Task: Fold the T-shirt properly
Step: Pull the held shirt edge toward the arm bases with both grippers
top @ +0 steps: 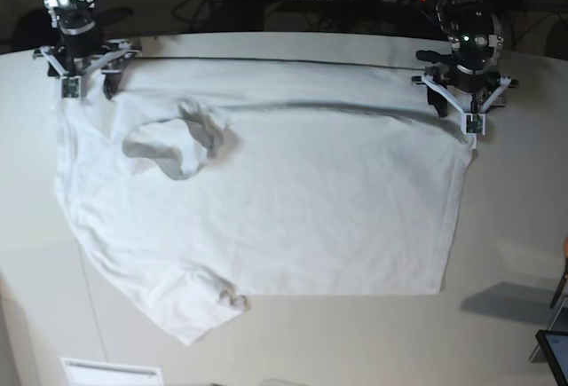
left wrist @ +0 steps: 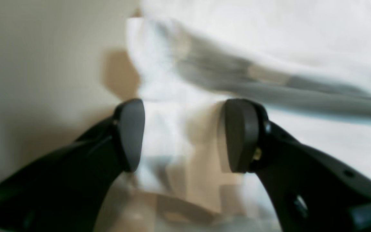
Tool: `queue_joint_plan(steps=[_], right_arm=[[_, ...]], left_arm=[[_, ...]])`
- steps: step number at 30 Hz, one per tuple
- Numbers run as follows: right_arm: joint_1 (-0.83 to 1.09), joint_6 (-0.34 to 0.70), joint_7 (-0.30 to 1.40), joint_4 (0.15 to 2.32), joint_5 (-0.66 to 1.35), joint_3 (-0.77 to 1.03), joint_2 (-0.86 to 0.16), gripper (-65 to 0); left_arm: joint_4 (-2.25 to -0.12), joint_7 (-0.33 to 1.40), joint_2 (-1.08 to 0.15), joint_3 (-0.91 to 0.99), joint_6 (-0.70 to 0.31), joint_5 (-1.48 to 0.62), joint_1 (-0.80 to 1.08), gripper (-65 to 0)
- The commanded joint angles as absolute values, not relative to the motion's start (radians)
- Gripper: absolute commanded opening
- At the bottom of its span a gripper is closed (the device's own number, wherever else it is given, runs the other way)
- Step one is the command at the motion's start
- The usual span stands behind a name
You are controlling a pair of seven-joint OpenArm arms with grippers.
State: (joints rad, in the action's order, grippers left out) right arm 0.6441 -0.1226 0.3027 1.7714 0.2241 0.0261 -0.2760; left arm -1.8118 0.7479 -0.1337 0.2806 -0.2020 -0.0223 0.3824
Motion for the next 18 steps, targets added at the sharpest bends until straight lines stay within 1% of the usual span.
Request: queue_joint_plan(steps=[1, 7, 12, 18], right_arm=[[0.694, -0.151, 0.450, 1.750, 0.191, 0.031, -0.282, -32.1], [0.720, -0.151, 0.440, 1.747, 0.193, 0.031, -0.277, -32.1], [0.731, -0.150, 0.438, 1.748, 0.193, 0.093, -0.229, -32.1], [0.713, -0.148, 0.438, 1.748, 0.191, 0.127, -0.236, -32.1]], left_arm=[[-1.827, 0.751, -0.143, 0.288, -0.189, -0.012, 0.383, -26.4], [-1.825, 0.751, -0.142, 0.286, -0.189, -0.012, 0.390, -26.4], [-1.824, 0.751, -0.142, 0.286, -0.189, -0.012, 0.410, -26.4], [-1.831, 0.746, -0.113, 0.286, -0.189, -0.012, 0.456, -26.4]])
